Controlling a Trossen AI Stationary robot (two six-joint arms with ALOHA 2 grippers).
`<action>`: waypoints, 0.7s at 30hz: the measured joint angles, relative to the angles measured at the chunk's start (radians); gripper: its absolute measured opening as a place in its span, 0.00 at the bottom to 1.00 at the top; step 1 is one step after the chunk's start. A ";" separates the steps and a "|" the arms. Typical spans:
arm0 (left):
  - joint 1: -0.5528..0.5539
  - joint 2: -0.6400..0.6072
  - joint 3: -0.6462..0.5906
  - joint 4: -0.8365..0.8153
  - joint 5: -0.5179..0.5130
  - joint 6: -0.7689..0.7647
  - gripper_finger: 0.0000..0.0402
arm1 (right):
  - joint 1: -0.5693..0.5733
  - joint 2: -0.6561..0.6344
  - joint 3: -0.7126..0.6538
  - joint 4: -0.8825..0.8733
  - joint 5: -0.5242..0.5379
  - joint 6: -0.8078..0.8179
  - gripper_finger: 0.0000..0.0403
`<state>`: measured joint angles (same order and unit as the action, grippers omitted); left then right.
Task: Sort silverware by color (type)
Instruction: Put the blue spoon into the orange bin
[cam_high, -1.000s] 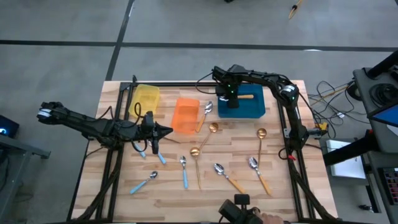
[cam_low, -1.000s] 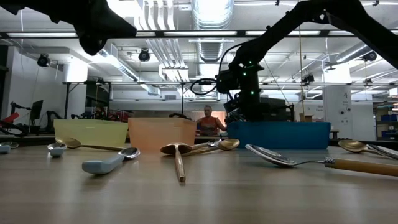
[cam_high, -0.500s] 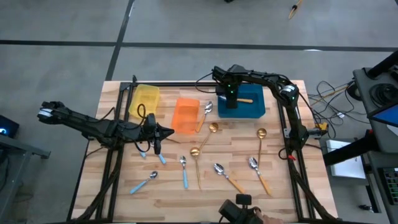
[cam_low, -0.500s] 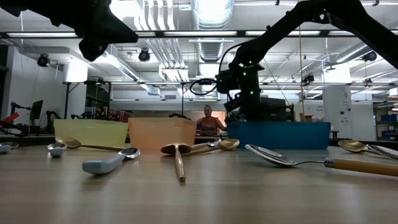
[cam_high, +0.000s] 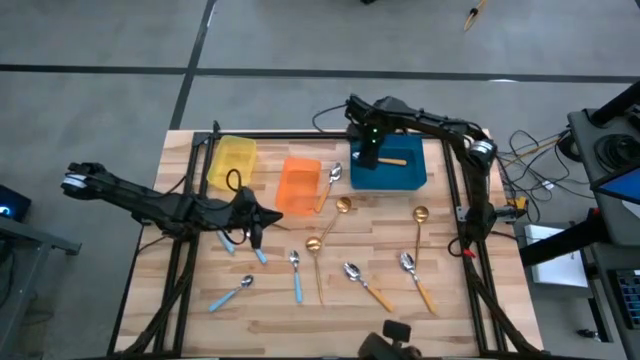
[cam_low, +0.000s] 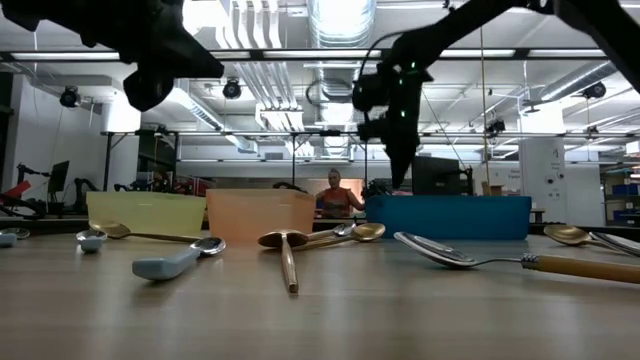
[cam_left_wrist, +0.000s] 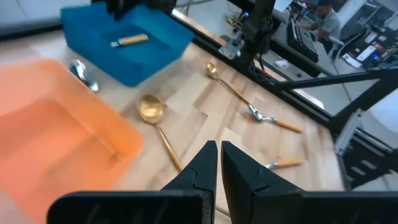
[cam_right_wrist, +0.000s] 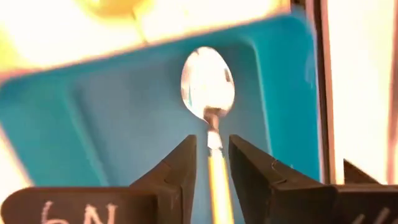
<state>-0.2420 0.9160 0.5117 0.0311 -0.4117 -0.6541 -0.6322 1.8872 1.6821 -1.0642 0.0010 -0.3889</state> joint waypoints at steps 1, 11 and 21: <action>0.000 0.006 0.000 0.001 0.011 -0.017 0.01 | 0.008 -0.020 0.000 0.013 -0.024 0.010 0.19; -0.019 0.101 0.000 0.038 0.046 -0.179 0.01 | 0.159 -0.168 -0.003 0.240 -0.115 0.027 0.17; -0.080 0.142 0.000 0.057 0.085 -0.289 0.01 | 0.342 -0.195 -0.079 0.477 -0.147 0.011 0.17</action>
<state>-0.3221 1.0583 0.5121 0.0883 -0.3267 -0.9432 -0.2901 1.6920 1.6029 -0.5869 -0.1464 -0.3780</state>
